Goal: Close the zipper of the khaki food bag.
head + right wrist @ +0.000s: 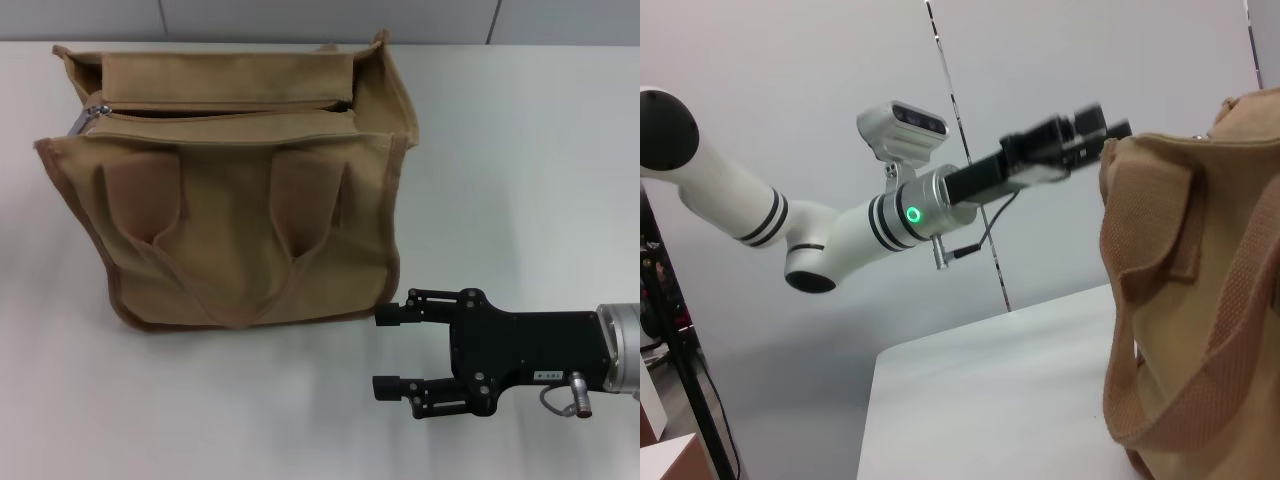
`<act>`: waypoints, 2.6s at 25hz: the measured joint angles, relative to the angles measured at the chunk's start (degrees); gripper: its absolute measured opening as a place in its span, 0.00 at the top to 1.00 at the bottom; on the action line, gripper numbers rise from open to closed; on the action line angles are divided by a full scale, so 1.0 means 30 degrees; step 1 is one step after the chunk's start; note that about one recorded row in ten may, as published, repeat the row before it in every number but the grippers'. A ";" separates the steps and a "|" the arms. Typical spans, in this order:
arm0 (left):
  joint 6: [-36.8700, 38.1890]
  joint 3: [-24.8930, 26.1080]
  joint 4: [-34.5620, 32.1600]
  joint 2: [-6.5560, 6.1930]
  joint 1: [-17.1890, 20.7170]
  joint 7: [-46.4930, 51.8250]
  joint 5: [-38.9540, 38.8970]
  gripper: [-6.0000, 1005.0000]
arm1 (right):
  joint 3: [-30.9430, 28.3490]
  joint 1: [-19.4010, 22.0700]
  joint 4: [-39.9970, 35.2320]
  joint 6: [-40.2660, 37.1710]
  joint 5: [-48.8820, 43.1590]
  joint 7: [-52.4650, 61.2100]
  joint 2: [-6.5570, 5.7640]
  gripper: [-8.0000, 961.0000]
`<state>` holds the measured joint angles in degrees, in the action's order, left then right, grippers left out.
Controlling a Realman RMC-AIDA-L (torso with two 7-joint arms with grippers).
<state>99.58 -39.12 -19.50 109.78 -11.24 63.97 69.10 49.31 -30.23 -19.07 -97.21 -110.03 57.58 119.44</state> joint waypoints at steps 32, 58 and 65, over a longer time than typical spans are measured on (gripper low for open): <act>-0.4308 0.6832 -0.1557 0.2238 -0.2272 -0.5677 0.6232 0.25 | -0.0061 -0.0050 0.0001 0.0098 0.0178 0.0200 -0.0029 0.26; -0.2383 0.4975 -0.1427 0.0899 -0.2151 -0.1092 0.3266 0.25 | -0.0058 -0.0177 0.0001 0.0364 0.0440 0.0538 -0.0029 0.28; -0.2285 0.2021 -0.2085 0.0220 -0.2303 -0.1229 0.4885 0.25 | -0.0059 -0.0211 -0.0116 0.0425 0.0440 0.0692 -0.0043 0.28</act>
<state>92.72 -33.06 -25.76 110.44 -18.15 60.28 83.75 49.13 -30.87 -19.42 -95.93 -108.71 59.65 119.31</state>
